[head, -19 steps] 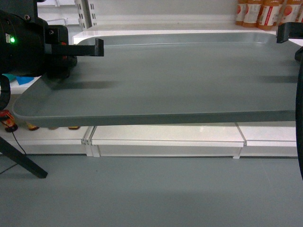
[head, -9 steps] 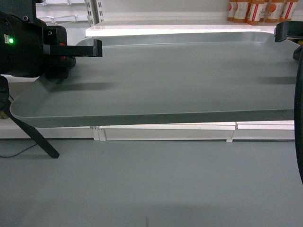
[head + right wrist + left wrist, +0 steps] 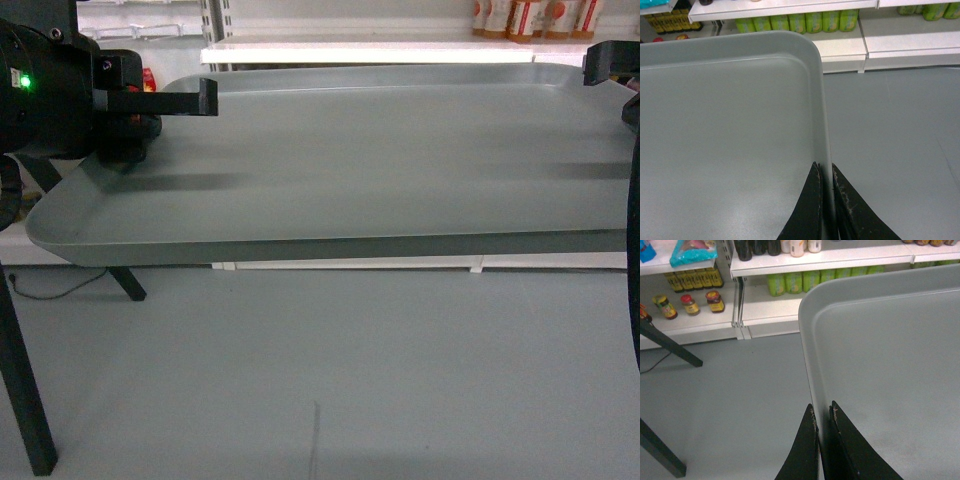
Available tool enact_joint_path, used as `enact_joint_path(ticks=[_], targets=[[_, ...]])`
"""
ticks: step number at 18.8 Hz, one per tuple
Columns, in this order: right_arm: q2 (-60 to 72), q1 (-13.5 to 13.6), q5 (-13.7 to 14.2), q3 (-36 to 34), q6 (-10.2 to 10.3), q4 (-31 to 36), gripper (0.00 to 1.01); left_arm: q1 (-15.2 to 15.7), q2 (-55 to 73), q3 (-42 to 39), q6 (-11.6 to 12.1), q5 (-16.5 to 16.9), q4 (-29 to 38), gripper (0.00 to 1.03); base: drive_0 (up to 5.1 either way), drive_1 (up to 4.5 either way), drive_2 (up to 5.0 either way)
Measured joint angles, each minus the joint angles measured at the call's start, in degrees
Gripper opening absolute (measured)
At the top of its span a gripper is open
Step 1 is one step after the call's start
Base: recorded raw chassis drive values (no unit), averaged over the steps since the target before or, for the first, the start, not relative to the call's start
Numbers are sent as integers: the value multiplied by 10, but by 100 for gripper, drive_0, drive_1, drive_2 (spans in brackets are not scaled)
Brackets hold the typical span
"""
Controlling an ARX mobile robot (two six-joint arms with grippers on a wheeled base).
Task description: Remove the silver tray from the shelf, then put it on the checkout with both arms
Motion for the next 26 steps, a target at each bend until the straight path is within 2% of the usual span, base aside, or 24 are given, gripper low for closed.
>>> enact_joint_path(ticks=[16,26], targets=[[0,0,-1,0,0,0,3,0,0,0,0,1,1,3,-8,-426,410],[-3,0,0,0,0,-1,3,0,-3,0,0,0,-3,3,0,0,0]])
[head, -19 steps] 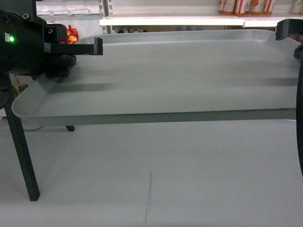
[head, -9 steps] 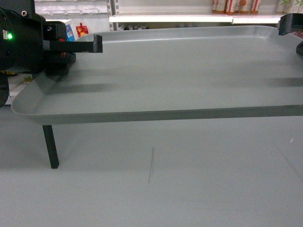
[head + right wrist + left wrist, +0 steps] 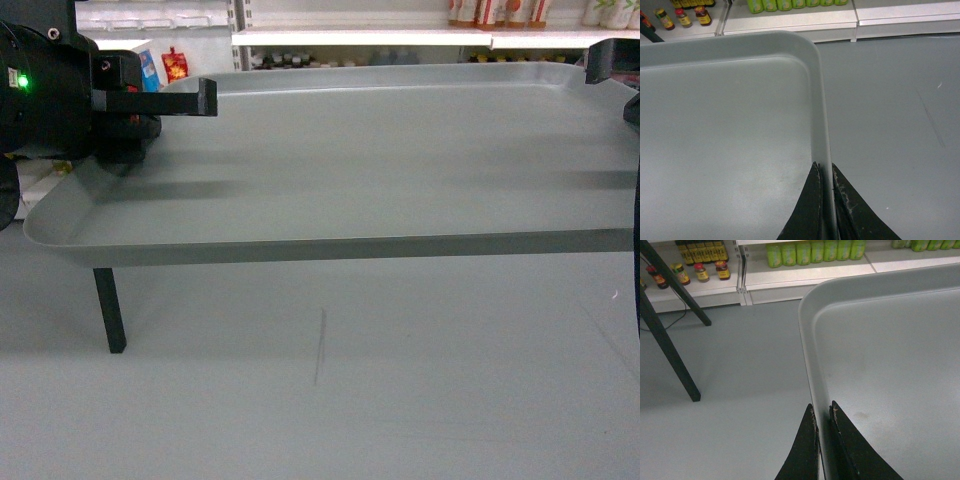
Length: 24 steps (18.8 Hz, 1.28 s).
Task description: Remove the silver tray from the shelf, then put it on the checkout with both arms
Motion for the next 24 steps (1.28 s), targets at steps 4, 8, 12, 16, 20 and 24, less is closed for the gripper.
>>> enact_joint_path(ticks=[4,8,12,16,20,24], targets=[[0,-4,-1,0,0,-1,3,-3,0,0,-1,-1,2,3,-246,126,126],[1,-3,-1,0,0,0,3,-2,0,0,0,-1,0,3,-493,253,253],[3,-3,-2,0,0,1,3,-2,0,0,0,-1,1,3,-503,243,243],[3,-3,-2,0,0,1,3,-2,0,0,0,-1,1,3,-504,242,242],[3,-3,-3,0,0,-1,3,-2,0,0,0,0,1,3,-504,241,241],[3,-3,-3,0,0,1,3,-2,1,0,0,-1,1,3,-507,238,238]])
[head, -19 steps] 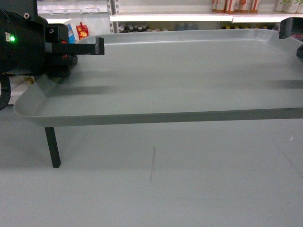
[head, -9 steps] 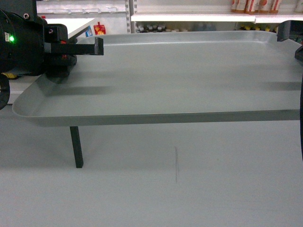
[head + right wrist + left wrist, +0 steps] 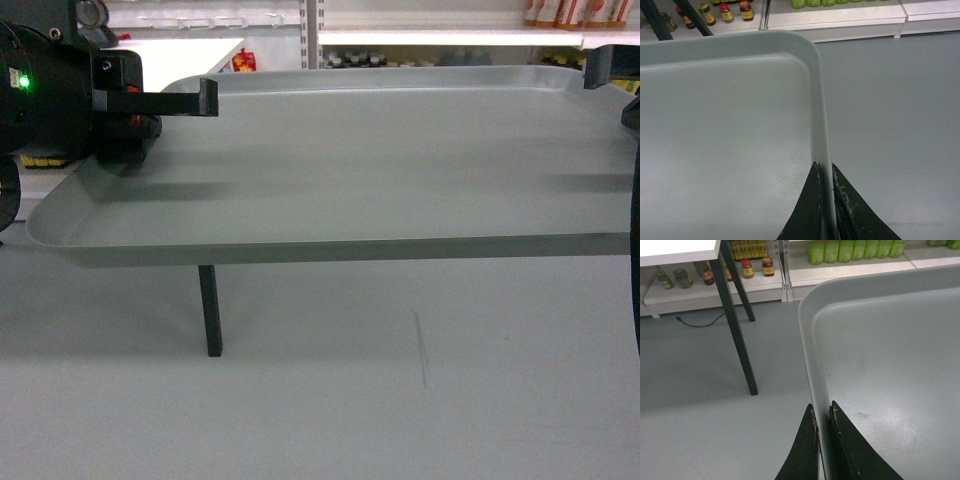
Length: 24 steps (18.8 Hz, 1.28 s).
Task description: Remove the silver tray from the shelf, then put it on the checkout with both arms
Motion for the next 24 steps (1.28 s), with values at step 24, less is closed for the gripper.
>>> enact_joint_path(ticks=[24], targets=[[1,0,0,0,0,0,3,0,0,0,0,0,-2,3,-497,248,248]])
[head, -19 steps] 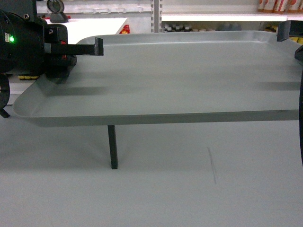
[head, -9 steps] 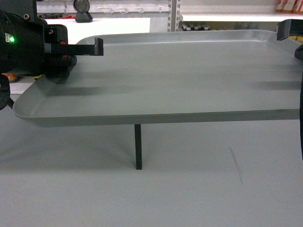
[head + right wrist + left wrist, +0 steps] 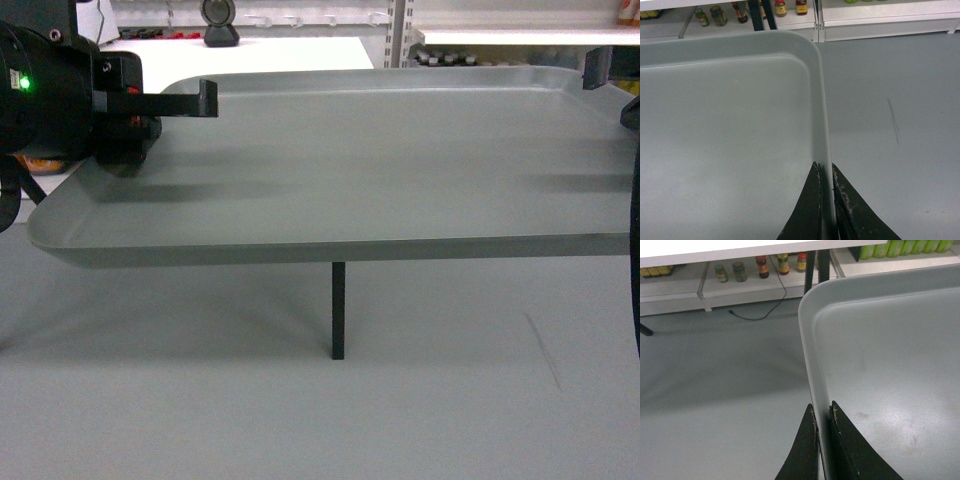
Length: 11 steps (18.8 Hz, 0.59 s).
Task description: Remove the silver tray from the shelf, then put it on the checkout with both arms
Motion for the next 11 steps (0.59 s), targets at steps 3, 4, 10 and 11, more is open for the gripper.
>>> enact_joint_path(ticks=[3,4,10,11], targets=[[-1,0,0,0,0,-1,3,0,0,0,0,0,0,3,-508,237,237],[-1,0,0,0,0,1,3,0,0,0,0,0,2,3,-510,235,235],[-1,0,0,0,0,-1,3,0,0,0,0,0,1,3,-501,244,244],[-1,0,0,0,0,0,3,0,0,0,0,0,1,3,-491,254,254]])
